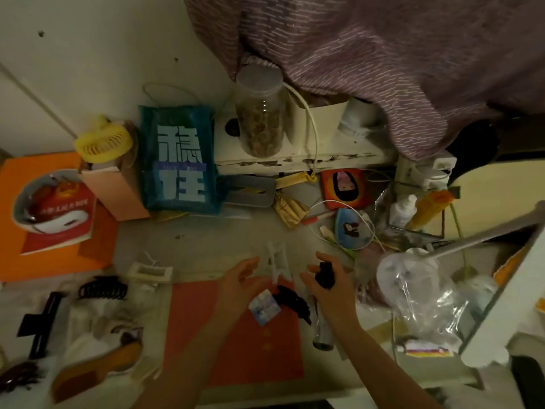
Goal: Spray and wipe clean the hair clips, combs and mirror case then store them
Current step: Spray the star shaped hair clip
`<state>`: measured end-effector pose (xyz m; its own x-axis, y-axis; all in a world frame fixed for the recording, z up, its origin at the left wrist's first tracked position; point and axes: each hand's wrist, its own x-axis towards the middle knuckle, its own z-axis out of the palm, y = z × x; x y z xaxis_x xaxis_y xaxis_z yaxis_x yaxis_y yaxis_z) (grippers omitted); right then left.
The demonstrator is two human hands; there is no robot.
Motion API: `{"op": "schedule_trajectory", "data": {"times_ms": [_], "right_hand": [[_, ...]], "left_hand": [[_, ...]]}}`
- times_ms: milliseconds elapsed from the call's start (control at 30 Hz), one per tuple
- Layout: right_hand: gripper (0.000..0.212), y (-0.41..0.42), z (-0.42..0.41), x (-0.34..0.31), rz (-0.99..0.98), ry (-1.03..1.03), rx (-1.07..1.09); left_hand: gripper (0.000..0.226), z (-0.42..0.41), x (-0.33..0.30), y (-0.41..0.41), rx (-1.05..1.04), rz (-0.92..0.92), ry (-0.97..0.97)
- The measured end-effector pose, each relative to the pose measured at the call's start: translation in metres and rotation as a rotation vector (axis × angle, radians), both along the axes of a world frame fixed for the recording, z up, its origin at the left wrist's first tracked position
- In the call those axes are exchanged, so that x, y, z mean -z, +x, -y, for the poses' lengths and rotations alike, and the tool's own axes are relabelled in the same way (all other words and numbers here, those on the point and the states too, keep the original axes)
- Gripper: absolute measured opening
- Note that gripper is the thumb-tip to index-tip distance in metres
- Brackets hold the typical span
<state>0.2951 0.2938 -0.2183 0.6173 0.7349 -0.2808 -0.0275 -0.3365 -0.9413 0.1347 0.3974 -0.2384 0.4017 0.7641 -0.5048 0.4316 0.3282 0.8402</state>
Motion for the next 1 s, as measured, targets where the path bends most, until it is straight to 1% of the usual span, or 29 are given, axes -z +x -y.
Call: {"op": "schedule_trajectory", "data": {"times_ms": [133, 233, 333, 533, 600, 700, 767, 867, 1000], "right_hand": [[0.04, 0.003, 0.005, 0.008, -0.019, -0.001, 0.01], [0.043, 0.003, 0.01, 0.019, -0.027, -0.019, 0.019], [0.041, 0.002, 0.013, 0.03, -0.025, -0.015, 0.034], [0.033, -0.004, 0.012, 0.046, -0.074, -0.072, 0.114], [0.036, -0.005, 0.015, 0.049, -0.044, -0.103, 0.101], [0.039, -0.003, 0.017, 0.051, -0.021, -0.131, 0.107], [0.037, -0.001, 0.017, 0.054, 0.0, -0.138, 0.111], [0.04, 0.0, 0.016, 0.057, 0.024, -0.144, 0.142], [0.041, 0.001, 0.015, 0.06, 0.044, -0.148, 0.147]], "left_hand": [[0.061, -0.007, 0.015, 0.016, 0.007, 0.002, 0.011], [0.05, -0.014, 0.027, 0.025, -0.069, 0.03, 0.072], [0.05, -0.022, 0.038, 0.029, -0.043, -0.007, 0.135], [0.051, -0.032, 0.059, 0.032, 0.006, -0.016, 0.187], [0.051, -0.034, 0.066, 0.033, 0.027, -0.003, 0.171], [0.044, -0.036, 0.071, 0.035, 0.035, 0.024, 0.146], [0.044, -0.036, 0.073, 0.036, 0.031, 0.032, 0.167], [0.046, -0.035, 0.077, 0.039, 0.039, 0.036, 0.203], [0.043, -0.037, 0.082, 0.042, 0.059, 0.021, 0.216]]}}
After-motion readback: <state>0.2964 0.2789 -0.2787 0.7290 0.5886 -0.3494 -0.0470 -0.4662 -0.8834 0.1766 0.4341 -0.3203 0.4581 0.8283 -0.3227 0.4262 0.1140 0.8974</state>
